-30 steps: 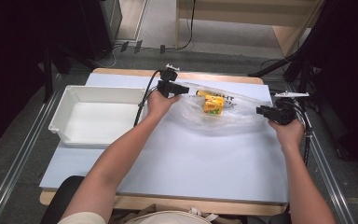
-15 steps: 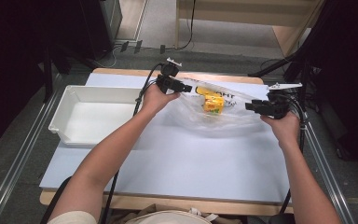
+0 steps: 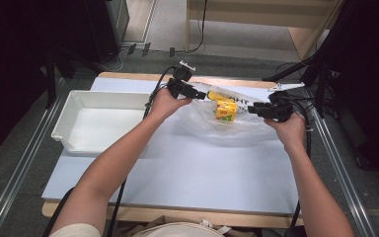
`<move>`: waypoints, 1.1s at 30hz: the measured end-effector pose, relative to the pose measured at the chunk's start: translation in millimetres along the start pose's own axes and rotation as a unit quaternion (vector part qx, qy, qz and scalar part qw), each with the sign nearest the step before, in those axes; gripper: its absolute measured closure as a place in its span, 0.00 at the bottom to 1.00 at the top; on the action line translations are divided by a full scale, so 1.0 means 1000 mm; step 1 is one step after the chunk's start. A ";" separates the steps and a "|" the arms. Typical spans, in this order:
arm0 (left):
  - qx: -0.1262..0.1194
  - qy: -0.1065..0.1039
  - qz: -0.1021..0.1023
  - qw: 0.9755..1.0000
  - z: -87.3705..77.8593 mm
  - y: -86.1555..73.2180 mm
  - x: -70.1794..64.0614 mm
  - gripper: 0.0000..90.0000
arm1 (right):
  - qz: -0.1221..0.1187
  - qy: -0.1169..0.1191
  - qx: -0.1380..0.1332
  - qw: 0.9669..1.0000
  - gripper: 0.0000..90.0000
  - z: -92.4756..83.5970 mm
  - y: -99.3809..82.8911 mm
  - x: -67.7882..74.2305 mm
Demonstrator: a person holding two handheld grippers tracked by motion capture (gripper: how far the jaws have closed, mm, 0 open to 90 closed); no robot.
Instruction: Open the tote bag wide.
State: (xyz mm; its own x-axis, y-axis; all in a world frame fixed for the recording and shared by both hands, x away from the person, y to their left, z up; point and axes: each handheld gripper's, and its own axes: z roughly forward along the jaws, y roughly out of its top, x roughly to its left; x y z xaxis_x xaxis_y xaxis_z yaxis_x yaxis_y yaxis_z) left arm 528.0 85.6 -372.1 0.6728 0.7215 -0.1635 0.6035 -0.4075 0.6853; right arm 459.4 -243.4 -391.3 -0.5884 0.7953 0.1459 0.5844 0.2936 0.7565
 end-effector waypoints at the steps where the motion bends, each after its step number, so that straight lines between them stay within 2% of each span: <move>1: -0.001 -0.002 -0.003 1.000 -0.001 0.001 -0.001 0.34 | -0.002 0.001 0.000 1.000 0.72 0.001 0.000 0.000; 2: 0.002 -0.005 -0.003 1.000 -0.001 0.003 -0.002 0.37 | 0.000 0.000 0.002 1.000 0.73 0.001 0.000 0.001; 3: 0.007 -0.005 0.006 1.000 -0.003 0.005 -0.004 0.39 | -0.002 0.001 0.000 1.000 0.73 0.001 0.000 0.001; 4: 0.008 -0.004 0.015 1.000 -0.006 0.008 -0.006 0.47 | -0.001 0.002 0.000 1.000 0.73 0.001 0.000 0.001; 7: 0.005 -0.005 0.026 1.000 -0.014 0.014 -0.010 0.59 | -0.001 0.003 -0.002 1.000 0.74 0.000 0.000 0.001; 10: 0.006 -0.013 0.028 0.999 -0.020 0.020 -0.013 0.62 | -0.001 0.002 -0.005 1.000 0.74 -0.002 0.001 0.001; 11: 0.012 -0.022 0.014 1.000 -0.021 0.022 -0.013 0.62 | 0.001 0.003 -0.004 1.000 0.75 -0.002 0.001 0.001; 13: 0.016 -0.033 0.005 0.999 -0.024 0.025 -0.012 0.60 | 0.000 0.003 -0.007 1.000 0.76 -0.002 0.001 0.002; 15: 0.009 -0.034 0.004 0.999 -0.028 0.028 -0.013 0.58 | -0.004 0.006 -0.011 1.000 0.77 -0.003 0.002 0.003; 19: 0.008 -0.040 0.017 0.999 -0.031 0.028 -0.023 0.76 | -0.010 0.007 -0.017 1.000 0.82 -0.002 0.008 0.005; 22: 0.002 -0.034 0.022 0.999 -0.025 0.026 -0.031 0.90 | -0.019 0.007 -0.024 1.000 0.88 0.002 0.015 0.006; 25: -0.003 -0.034 0.012 0.999 -0.012 0.020 -0.039 0.99 | -0.026 0.006 -0.030 0.999 0.95 0.011 0.023 0.004; 29: 0.006 -0.027 0.003 1.000 0.007 0.007 -0.044 1.00 | -0.024 0.004 -0.026 0.999 0.97 0.033 0.033 -0.003; 33: 0.012 -0.033 -0.012 0.999 0.019 -0.009 -0.046 1.00 | -0.024 -0.002 -0.009 1.000 0.97 0.051 0.034 -0.010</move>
State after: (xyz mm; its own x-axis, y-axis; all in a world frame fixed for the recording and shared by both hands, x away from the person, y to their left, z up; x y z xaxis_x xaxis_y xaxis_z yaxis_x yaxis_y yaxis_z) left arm 499.6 45.3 -383.8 0.6837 0.6935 -0.2273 0.6300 -0.4037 0.6634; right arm 514.0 -214.2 -399.6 -0.6136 0.7824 0.1067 0.5448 0.3217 0.7744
